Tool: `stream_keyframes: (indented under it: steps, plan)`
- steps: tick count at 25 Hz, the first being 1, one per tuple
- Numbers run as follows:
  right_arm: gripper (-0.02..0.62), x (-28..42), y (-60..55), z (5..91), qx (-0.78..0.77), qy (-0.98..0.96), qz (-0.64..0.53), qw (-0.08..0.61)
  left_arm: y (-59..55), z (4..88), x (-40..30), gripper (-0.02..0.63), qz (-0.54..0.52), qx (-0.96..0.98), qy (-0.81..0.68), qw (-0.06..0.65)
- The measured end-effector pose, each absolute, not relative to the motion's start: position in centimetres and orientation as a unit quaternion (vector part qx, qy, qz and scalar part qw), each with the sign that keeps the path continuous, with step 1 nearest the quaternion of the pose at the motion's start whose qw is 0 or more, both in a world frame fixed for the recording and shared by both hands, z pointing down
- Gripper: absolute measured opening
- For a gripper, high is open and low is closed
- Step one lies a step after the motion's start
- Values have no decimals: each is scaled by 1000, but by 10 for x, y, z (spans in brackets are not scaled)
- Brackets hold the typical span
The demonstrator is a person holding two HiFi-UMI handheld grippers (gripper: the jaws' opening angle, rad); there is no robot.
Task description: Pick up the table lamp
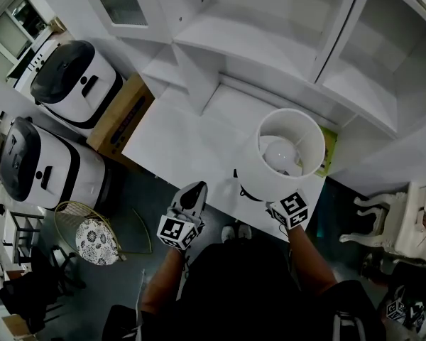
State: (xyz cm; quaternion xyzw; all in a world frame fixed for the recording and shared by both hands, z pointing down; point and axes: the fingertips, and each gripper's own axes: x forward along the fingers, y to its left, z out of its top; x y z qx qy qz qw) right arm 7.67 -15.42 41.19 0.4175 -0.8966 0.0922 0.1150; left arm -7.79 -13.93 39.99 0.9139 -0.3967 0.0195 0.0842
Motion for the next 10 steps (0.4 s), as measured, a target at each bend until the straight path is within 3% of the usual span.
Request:
stream_keyframes:
  steps: [10]
  plan:
    - [110,80,-156,410,410,-901,89,113,-141,402,-69,25,23,914,-395,85]
